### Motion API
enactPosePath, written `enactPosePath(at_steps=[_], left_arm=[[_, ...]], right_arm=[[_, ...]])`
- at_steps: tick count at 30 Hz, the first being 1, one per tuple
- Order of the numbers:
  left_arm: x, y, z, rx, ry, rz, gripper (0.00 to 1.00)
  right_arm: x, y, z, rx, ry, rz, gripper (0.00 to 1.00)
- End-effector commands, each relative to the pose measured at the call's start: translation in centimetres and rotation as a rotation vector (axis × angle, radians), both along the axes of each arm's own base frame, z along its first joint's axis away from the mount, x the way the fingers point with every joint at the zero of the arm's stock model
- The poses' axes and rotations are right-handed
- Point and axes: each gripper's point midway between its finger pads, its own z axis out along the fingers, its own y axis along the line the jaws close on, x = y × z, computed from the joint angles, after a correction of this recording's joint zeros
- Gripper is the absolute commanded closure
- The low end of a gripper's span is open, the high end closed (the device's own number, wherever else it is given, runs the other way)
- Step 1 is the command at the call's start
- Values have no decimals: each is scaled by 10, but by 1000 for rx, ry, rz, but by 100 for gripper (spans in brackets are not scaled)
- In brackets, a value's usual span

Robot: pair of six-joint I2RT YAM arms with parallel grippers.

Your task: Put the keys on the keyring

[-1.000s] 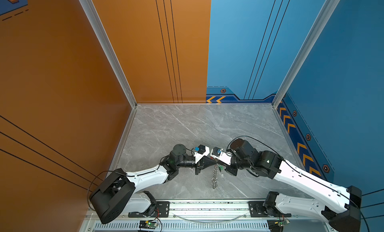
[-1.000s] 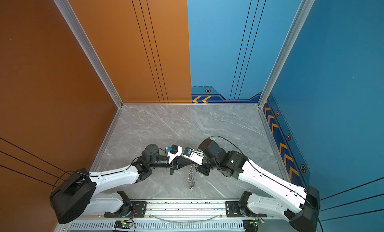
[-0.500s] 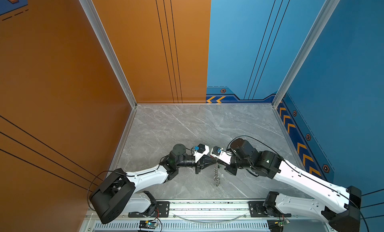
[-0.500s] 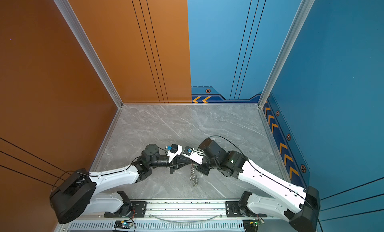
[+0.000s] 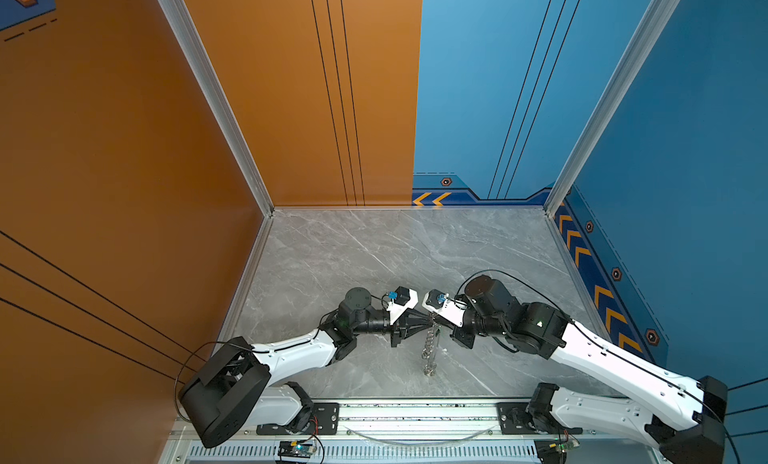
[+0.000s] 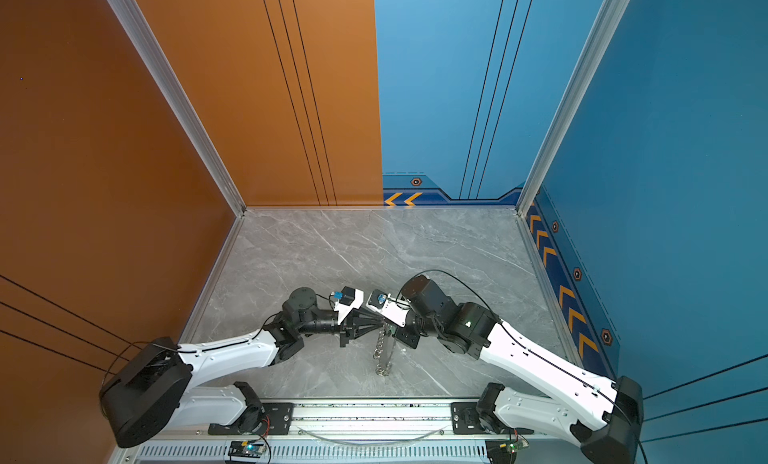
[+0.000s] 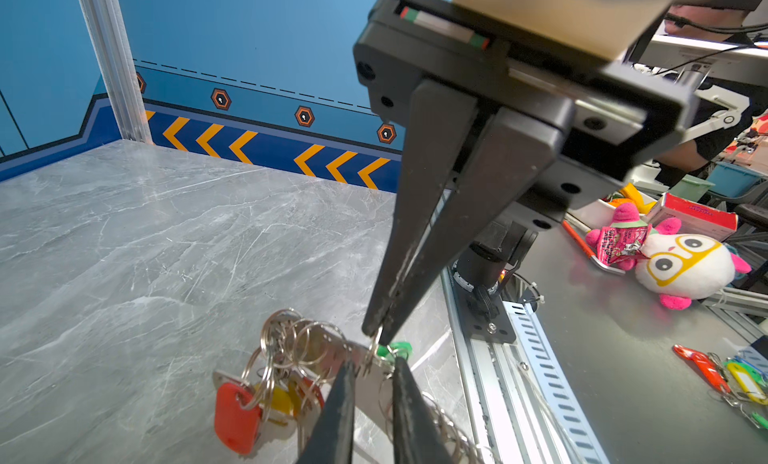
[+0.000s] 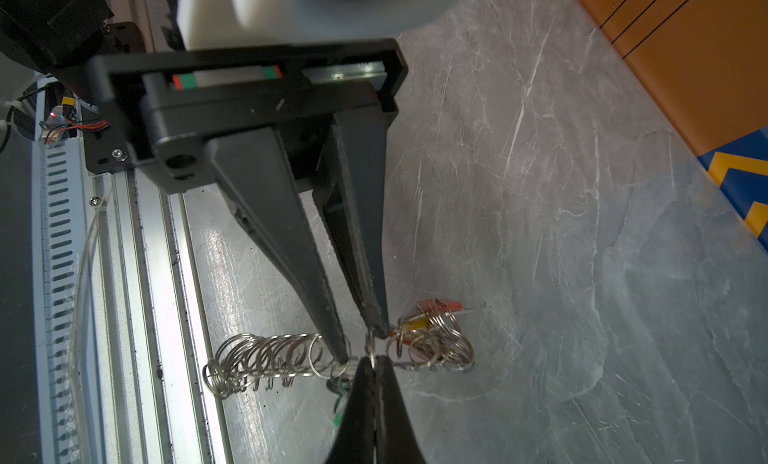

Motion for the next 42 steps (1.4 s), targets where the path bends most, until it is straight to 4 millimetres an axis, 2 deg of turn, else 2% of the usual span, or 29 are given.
enactPosePath(at_steps=[1, 7, 12, 15, 17, 21, 24, 29, 37, 42], left_arm=[[-2, 1, 7, -29, -4, -24, 85], [-2, 0, 9, -33, -3, -26, 91], [-2, -1, 9, -33, -1, -29, 99], [1, -1, 9, -33, -3, -15, 100], [4, 0, 9, -33, -6, 4, 100], [12, 2, 9, -31, -17, 58, 100], [14, 4, 12, -46, -35, 86, 100], [19, 7, 21, -90, -50, 122, 100], [21, 9, 42, -244, -38, 133, 100], [21, 6, 43, -258, -31, 114, 100]], right_arm=[[1, 8, 15, 83, -21, 10, 100], [-1, 10, 13, 80, -10, 21, 100], [0, 10, 13, 78, -15, 14, 100], [4, 9, 14, 80, -17, -10, 100], [6, 8, 15, 88, -17, -30, 93], [15, 1, 24, 145, -32, -114, 71], [25, -10, 36, 228, -47, -201, 64], [29, -21, 35, 312, -19, -246, 66], [28, -13, 21, 364, 39, -221, 77], [28, -11, 17, 373, 45, -211, 80]])
